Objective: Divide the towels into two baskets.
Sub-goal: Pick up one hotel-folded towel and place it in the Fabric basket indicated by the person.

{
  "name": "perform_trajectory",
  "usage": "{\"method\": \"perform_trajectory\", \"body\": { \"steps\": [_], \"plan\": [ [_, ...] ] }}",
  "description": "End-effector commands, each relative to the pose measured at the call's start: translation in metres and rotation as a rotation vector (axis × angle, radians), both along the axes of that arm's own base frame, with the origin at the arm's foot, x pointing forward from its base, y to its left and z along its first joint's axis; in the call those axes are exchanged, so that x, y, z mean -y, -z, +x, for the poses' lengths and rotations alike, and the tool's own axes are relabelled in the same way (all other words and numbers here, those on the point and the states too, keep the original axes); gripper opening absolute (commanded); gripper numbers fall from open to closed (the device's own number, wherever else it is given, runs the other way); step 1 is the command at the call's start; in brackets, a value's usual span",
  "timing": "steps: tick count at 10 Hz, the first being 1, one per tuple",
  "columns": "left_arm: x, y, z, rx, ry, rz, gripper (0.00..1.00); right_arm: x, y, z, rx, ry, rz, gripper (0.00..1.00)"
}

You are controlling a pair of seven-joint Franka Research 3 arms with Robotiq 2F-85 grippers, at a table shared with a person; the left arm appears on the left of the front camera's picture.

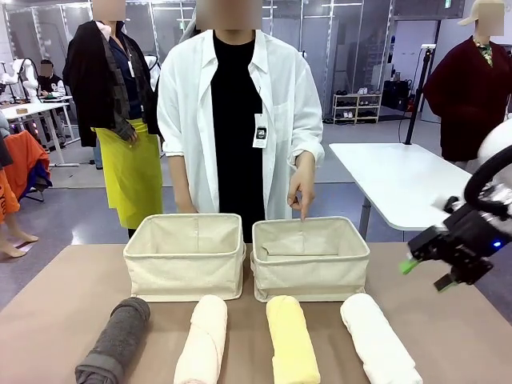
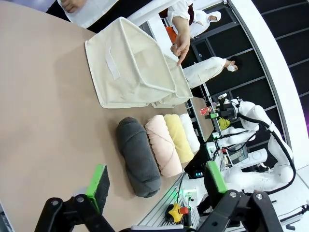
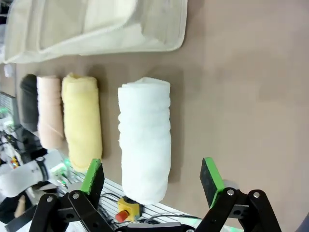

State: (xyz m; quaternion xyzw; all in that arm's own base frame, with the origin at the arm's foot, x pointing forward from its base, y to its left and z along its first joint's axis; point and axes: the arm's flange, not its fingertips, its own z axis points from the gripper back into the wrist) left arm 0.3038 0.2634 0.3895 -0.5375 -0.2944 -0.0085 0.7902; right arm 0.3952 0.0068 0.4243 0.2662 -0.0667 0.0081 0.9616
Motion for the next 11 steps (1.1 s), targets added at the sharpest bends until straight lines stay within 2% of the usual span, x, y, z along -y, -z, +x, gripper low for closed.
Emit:
{"method": "perform_trajectory", "body": {
  "steps": [1, 5, 11],
  "plan": [
    [-0.001, -0.001, -0.001, 0.005, -0.004, -0.003, 1.00, -0.030, 0.018, -0.002, -0.021, -0.006, -0.124, 1.00],
    [-0.001, -0.001, -0.001, 0.005, -0.004, -0.003, 1.00, -0.086, 0.050, -0.003, -0.034, -0.025, -0.174, 1.00],
    [-0.001, -0.001, -0.001, 0.005, -0.004, -0.003, 1.00, -0.127, 0.092, 0.000, -0.039, -0.008, -0.299, 1.00]
  ]
}}
